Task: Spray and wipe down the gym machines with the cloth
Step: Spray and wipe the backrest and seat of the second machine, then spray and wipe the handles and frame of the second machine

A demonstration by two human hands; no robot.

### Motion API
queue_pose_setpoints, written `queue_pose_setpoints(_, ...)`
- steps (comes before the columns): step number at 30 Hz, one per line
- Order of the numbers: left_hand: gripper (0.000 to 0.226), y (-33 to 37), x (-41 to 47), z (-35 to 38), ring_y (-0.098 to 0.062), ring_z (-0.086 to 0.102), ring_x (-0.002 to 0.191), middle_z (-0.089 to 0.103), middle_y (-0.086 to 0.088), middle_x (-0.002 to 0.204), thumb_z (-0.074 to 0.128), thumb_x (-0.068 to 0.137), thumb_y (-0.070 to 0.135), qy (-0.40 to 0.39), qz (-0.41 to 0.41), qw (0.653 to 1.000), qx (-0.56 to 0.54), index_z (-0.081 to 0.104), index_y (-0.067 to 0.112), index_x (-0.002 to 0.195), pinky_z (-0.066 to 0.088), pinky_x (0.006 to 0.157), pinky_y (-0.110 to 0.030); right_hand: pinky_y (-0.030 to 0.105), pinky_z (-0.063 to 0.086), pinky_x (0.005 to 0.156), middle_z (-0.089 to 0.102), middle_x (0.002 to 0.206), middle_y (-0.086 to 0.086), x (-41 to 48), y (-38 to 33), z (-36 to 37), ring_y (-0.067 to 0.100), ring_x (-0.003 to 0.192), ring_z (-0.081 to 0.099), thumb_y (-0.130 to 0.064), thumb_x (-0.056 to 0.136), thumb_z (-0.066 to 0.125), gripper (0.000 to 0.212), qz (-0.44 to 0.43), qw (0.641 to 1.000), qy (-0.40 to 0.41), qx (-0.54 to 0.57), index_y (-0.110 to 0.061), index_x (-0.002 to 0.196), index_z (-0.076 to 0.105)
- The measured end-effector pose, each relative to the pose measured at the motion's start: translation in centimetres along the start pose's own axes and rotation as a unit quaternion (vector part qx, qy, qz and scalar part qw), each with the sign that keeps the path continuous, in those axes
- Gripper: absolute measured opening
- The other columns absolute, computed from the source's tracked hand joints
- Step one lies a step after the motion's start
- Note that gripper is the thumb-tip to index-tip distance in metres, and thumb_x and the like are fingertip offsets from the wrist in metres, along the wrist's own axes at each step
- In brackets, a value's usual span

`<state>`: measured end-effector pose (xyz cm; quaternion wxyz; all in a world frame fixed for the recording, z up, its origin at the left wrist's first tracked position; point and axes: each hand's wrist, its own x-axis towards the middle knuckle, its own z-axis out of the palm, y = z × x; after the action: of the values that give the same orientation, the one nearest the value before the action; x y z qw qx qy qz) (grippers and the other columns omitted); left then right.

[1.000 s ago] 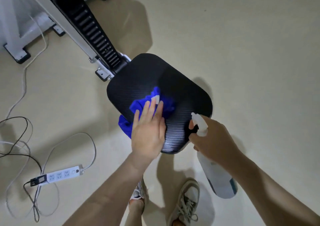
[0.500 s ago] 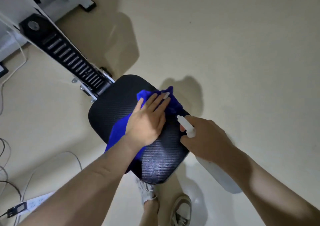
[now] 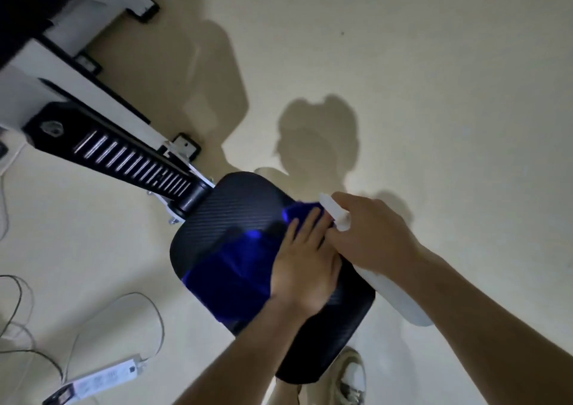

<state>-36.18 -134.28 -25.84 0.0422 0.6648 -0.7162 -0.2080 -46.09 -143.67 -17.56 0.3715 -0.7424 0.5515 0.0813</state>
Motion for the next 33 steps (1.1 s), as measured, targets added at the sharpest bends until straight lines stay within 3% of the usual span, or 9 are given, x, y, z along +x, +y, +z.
queue_pose_setpoints(4, 0.039, 2.2, -1.8, 0.8, -0.023, 0.045, 0.133, 0.058, -0.003, 0.136, 0.044, 0.095, 0.031, 0.006, 0.035, 0.999, -0.015, 0.063, 0.017, 0.125, 0.031, 0.115, -0.044, 0.027, 0.038, 0.064, 0.05, 0.066, -0.01, 0.9, -0.3, -1.3, 0.016, 0.07, 0.053, -0.027, 0.083, 0.054, 0.015, -0.029, 0.999, -0.029, -0.025, -0.035, 0.079, 0.042)
queue_pose_setpoints(9, 0.041, -0.6, -1.4, 1.0, -0.019, 0.04, 0.137, 0.052, 0.003, 0.142, 0.046, 0.095, 0.034, 0.017, 0.129, 0.992, 0.001, 0.056, 0.024, 0.133, 0.03, 0.114, -0.049, 0.028, 0.04, 0.07, 0.06, 0.081, -0.008, 1.3, 0.0, -1.9, 0.02, 0.083, 0.059, -0.028, 0.085, 0.056, 0.01, -0.064, 0.993, -0.061, -0.08, -0.029, 0.093, 0.049)
queue_pose_setpoints(11, 0.044, -4.1, -0.4, 0.5, -0.017, 0.039, 0.138, 0.049, 0.004, 0.145, 0.045, 0.094, 0.033, 0.074, -0.012, 0.997, -0.006, 0.052, 0.025, 0.137, 0.032, 0.111, -0.052, 0.03, 0.039, 0.071, 0.058, 0.081, -0.008, 1.3, 0.5, -1.6, 0.023, 0.085, 0.057, -0.028, 0.083, 0.056, 0.01, -0.088, 0.989, -0.062, -0.103, -0.027, 0.088, 0.048)
queue_pose_setpoints(14, 0.053, -7.9, -0.9, -0.4, -0.018, 0.023, 0.146, 0.03, 0.003, 0.157, 0.026, 0.099, 0.038, 0.108, -0.245, 0.962, -0.055, 0.035, 0.024, 0.149, 0.018, 0.119, -0.046, 0.033, 0.046, 0.073, 0.059, 0.08, -0.007, 1.4, 1.4, -0.9, 0.024, 0.083, 0.057, -0.028, 0.081, 0.055, 0.01, -0.109, 0.984, -0.097, -0.101, -0.027, 0.082, 0.044)
queue_pose_setpoints(20, 0.046, 0.9, -5.8, 1.6, -0.009, 0.026, 0.143, 0.035, 0.007, 0.153, 0.033, 0.098, 0.028, 0.159, -0.314, 0.911, -0.213, 0.047, 0.023, 0.142, 0.014, 0.118, -0.028, 0.031, 0.044, 0.074, 0.068, 0.095, -0.004, -0.4, 2.0, -0.2, 0.029, 0.094, 0.062, -0.03, 0.078, 0.057, 0.022, -0.136, 0.977, -0.12, -0.114, -0.025, 0.099, 0.055)
queue_pose_setpoints(23, 0.039, 4.4, -6.1, 0.9, 0.0, 0.044, 0.13, 0.057, 0.011, 0.133, 0.047, 0.096, 0.004, 0.202, -0.364, 0.831, -0.369, 0.065, 0.022, 0.125, 0.027, 0.109, -0.012, 0.03, 0.044, 0.072, 0.066, 0.088, -0.004, -1.0, 2.2, -0.9, 0.026, 0.085, 0.059, -0.026, 0.08, 0.058, 0.015, -0.114, 0.98, -0.124, -0.103, -0.025, 0.095, 0.057)
queue_pose_setpoints(26, 0.044, 5.9, -5.2, -3.1, -0.007, 0.061, 0.077, 0.069, 0.01, 0.084, 0.053, 0.092, -0.006, 0.211, -0.436, 0.709, -0.512, 0.073, 0.032, 0.101, 0.044, 0.074, -0.009, 0.03, 0.045, 0.074, 0.058, 0.073, -0.008, -2.4, 1.6, -2.8, 0.023, 0.079, 0.057, -0.028, 0.081, 0.057, 0.007, -0.113, 0.98, -0.14, -0.081, -0.033, 0.085, 0.053)
queue_pose_setpoints(30, 0.045, 6.1, -4.3, -8.8, -0.021, 0.068, 0.091, 0.073, -0.005, 0.102, 0.061, 0.084, -0.015, 0.268, -0.449, 0.554, -0.648, 0.068, 0.021, 0.111, 0.056, 0.085, -0.032, 0.034, 0.054, 0.077, 0.059, 0.07, -0.008, -4.3, -0.6, -6.3, 0.027, 0.076, 0.065, -0.036, 0.069, 0.055, 0.01, -0.121, 0.985, -0.124, -0.006, -0.035, 0.079, 0.054)
queue_pose_setpoints(33, 0.056, 7.7, -4.6, -14.1, -0.026, 0.07, 0.095, 0.07, -0.009, 0.111, 0.065, 0.079, -0.016, 0.3, -0.411, 0.471, -0.721, 0.059, 0.018, 0.123, 0.057, 0.081, -0.039, 0.037, 0.056, 0.075, 0.059, 0.059, -0.011, -6.1, -2.1, -10.1, 0.022, 0.064, 0.066, -0.045, 0.063, 0.046, 0.014, -0.156, 0.978, -0.127, 0.056, -0.041, 0.075, 0.052)
